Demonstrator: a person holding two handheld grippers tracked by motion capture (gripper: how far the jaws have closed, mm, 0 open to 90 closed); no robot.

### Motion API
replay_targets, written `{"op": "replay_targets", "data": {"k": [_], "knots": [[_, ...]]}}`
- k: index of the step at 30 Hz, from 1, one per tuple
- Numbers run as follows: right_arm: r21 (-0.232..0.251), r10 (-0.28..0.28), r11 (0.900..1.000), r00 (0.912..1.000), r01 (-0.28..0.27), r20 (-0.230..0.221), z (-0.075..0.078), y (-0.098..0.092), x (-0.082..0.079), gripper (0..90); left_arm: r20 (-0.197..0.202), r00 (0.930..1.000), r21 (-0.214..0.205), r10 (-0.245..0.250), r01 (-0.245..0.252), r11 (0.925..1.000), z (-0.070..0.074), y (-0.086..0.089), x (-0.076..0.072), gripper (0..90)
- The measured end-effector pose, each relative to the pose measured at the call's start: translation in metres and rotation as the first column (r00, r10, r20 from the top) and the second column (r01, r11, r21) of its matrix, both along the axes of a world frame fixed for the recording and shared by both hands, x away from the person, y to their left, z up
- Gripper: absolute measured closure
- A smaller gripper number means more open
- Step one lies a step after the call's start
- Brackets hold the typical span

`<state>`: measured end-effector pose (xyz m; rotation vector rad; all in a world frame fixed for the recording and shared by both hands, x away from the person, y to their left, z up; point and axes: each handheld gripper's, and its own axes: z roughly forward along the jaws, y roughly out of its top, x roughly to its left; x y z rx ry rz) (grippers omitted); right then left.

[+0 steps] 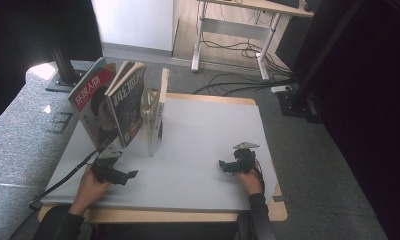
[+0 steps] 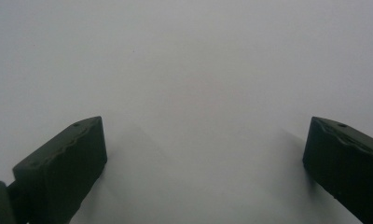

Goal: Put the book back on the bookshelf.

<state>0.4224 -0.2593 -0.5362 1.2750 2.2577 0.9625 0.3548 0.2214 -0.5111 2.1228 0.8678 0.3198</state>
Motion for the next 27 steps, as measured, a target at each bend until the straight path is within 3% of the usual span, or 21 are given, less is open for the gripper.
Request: {"op": "replay_targets", "data": {"k": [6,12,14,17,27], "knots": [[0.001,0.000,1.0000,1.0000,0.000,0.000,0.000,0.000,0.000,0.0,-0.026,0.9996,0.037,-0.011,0.012,0.9992,-0.012,-0.008,0.001,0.0],[0.000,0.000,1.0000,1.0000,0.000,0.000,0.000,0.000,0.000,0.0,-0.057,0.9984,0.061,-0.001,0.004,0.9981,-0.014,-0.010,0.004,0.0],[0.000,0.000,1.0000,1.0000,0.000,0.000,0.000,0.000,0.000,0.0,-0.091,0.9959,0.080,-0.002,0.009,0.9968,-0.016,-0.012,0.007,0.0],[0.000,0.000,1.0000,1.0000,0.000,0.000,0.000,0.000,0.000,0.0,-0.066,0.9978,0.145,0.002,0.008,0.9894,-0.017,-0.019,0.005,0.0],[0.001,-0.001,1.0000,1.0000,0.001,0.001,-0.001,0.000,0.000,0.0,-0.066,0.9978,0.149,0.000,0.010,0.9888,-0.017,-0.019,0.004,0.0]]}}
